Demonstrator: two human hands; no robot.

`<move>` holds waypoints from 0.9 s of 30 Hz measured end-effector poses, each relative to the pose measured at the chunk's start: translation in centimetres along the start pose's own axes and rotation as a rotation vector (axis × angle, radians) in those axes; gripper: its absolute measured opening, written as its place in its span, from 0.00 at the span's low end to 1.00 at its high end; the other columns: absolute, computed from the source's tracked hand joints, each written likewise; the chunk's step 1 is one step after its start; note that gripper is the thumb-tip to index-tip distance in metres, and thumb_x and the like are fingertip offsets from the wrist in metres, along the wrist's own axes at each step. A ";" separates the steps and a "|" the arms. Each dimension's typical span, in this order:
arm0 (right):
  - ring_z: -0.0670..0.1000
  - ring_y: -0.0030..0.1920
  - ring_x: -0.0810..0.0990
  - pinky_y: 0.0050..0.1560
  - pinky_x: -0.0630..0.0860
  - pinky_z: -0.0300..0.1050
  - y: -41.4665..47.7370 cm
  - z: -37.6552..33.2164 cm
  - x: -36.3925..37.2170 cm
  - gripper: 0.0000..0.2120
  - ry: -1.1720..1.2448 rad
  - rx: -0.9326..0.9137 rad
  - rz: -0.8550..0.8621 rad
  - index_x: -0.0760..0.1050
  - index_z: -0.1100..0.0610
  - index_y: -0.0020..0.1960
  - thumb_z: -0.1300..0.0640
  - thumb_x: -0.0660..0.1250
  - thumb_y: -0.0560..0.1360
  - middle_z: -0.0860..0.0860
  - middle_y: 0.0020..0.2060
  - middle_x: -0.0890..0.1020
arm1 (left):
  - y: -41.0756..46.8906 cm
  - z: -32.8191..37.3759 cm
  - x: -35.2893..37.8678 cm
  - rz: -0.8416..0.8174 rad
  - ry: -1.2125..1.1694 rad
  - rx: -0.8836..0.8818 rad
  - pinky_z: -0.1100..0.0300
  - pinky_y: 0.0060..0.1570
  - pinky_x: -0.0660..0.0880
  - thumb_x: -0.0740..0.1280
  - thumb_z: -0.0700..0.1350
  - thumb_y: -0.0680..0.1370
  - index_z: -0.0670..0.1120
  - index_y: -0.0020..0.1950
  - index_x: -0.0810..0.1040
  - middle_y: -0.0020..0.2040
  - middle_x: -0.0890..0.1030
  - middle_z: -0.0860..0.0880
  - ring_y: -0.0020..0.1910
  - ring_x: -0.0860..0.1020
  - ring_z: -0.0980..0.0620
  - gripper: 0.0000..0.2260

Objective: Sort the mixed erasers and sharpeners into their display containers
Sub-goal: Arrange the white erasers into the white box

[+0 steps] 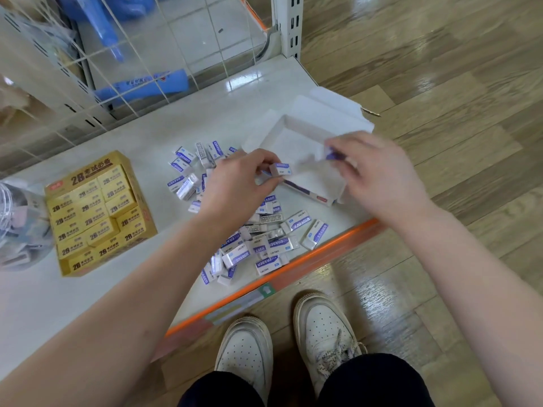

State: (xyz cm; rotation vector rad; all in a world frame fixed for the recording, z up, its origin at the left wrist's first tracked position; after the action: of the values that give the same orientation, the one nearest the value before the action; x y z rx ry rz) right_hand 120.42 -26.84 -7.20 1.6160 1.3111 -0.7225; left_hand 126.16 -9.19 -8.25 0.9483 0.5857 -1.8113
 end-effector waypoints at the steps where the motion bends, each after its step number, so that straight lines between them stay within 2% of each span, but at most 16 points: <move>1: 0.58 0.48 0.80 0.51 0.69 0.44 0.1 0.7 -1.2 0.14 0.031 0.056 0.062 0.78 0.60 0.56 0.58 0.62 0.73 0.56 0.49 0.81 | 0.0 0.2 0.1 0.022 0.001 -0.008 0.61 0.52 0.72 0.72 0.48 0.73 0.52 0.54 0.80 0.42 0.77 0.58 0.48 0.77 0.55 0.10; 4: 0.59 0.49 0.78 0.50 0.68 0.42 -0.2 2.4 -2.8 0.14 0.035 0.178 0.137 0.78 0.60 0.58 0.60 0.65 0.73 0.57 0.49 0.81 | -0.2 1.3 1.0 0.063 0.053 -0.001 0.58 0.52 0.70 0.69 0.50 0.74 0.52 0.54 0.79 0.44 0.82 0.54 0.48 0.76 0.50 0.10; 6: 0.60 0.48 0.78 0.49 0.68 0.44 -0.7 3.0 -2.3 0.13 0.022 0.224 0.109 0.78 0.60 0.57 0.61 0.66 0.73 0.58 0.47 0.81 | -0.5 2.6 1.9 0.073 0.087 0.040 0.55 0.52 0.70 0.67 0.50 0.76 0.51 0.55 0.79 0.44 0.83 0.51 0.48 0.76 0.48 0.10; 8: 0.61 0.48 0.78 0.49 0.69 0.46 -1.3 3.2 -1.1 0.13 0.011 0.242 0.059 0.78 0.59 0.57 0.60 0.66 0.73 0.58 0.46 0.81 | -1.0 3.8 2.6 0.047 0.056 0.051 0.54 0.51 0.71 0.66 0.50 0.76 0.51 0.55 0.79 0.45 0.83 0.52 0.46 0.76 0.49 0.09; 10: 0.61 0.50 0.76 0.49 0.69 0.46 -1.6 3.3 -0.5 0.13 -0.012 0.255 0.029 0.78 0.58 0.58 0.58 0.66 0.74 0.56 0.48 0.80 | -1.2 4.2 2.7 0.022 -0.063 0.000 0.59 0.46 0.73 0.66 0.50 0.76 0.52 0.53 0.78 0.43 0.82 0.57 0.39 0.75 0.55 0.07; 12: 0.60 0.53 0.74 0.50 0.67 0.45 -1.6 3.6 -0.5 0.13 -0.021 0.275 0.022 0.77 0.57 0.59 0.58 0.66 0.75 0.55 0.51 0.80 | -0.9 3.7 1.9 0.048 -0.200 -0.077 0.71 0.36 0.70 0.68 0.48 0.75 0.53 0.51 0.78 0.39 0.79 0.62 0.32 0.74 0.58 0.05; 14: 0.58 0.55 0.74 0.51 0.66 0.43 -1.4 4.0 -0.7 0.14 -0.022 0.287 0.019 0.77 0.57 0.60 0.59 0.65 0.75 0.54 0.54 0.80 | -0.3 2.7 0.7 0.091 -0.291 -0.139 0.75 0.32 0.67 0.68 0.44 0.74 0.53 0.51 0.76 0.39 0.77 0.63 0.32 0.73 0.63 0.07; 16: 0.58 0.56 0.74 0.53 0.66 0.42 -1.2 4.2 -0.8 0.14 -0.021 0.278 0.025 0.77 0.57 0.60 0.60 0.65 0.75 0.54 0.54 0.80 | 0.4 1.6 -0.1 0.096 -0.336 -0.183 0.76 0.30 0.67 0.68 0.41 0.73 0.52 0.50 0.75 0.40 0.77 0.61 0.31 0.72 0.65 0.09; 21: 0.58 0.56 0.74 0.54 0.65 0.42 -1.1 3.6 -0.5 0.13 -0.051 0.221 0.017 0.77 0.59 0.59 0.61 0.65 0.75 0.55 0.52 0.81 | 0.6 1.1 0.6 -0.030 -0.272 -0.143 0.76 0.29 0.66 0.67 0.41 0.74 0.49 0.51 0.74 0.35 0.73 0.58 0.29 0.72 0.67 0.08; 24: 0.59 0.54 0.75 0.54 0.70 0.48 -1.1 2.9 0.0 0.12 -0.044 0.142 -0.027 0.78 0.60 0.57 0.61 0.66 0.74 0.56 0.47 0.81 | 0.6 1.4 0.5 -0.054 -0.176 -0.043 0.77 0.31 0.67 0.67 0.43 0.75 0.50 0.51 0.71 0.37 0.74 0.58 0.32 0.74 0.65 0.07; 27: 0.59 0.55 0.75 0.53 0.70 0.48 -1.1 2.9 -0.2 0.12 -0.042 0.155 -0.066 0.79 0.59 0.57 0.59 0.66 0.74 0.55 0.45 0.80 | 0.5 1.6 0.7 -0.138 -0.076 0.056 0.74 0.36 0.67 0.67 0.44 0.75 0.51 0.50 0.70 0.38 0.74 0.59 0.35 0.75 0.61 0.08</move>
State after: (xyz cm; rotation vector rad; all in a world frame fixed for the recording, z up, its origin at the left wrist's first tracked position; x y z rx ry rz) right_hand 119.62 -29.46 -8.55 1.6760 1.3100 -0.9132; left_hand 125.88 -10.99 -7.87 0.8901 0.5673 -1.9870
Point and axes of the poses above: each hand's wrist, its own y-axis towards the middle knuckle, its own x-axis out of the palm, z = x × y, the point moved 6 cm from there along y, towards the middle knuckle
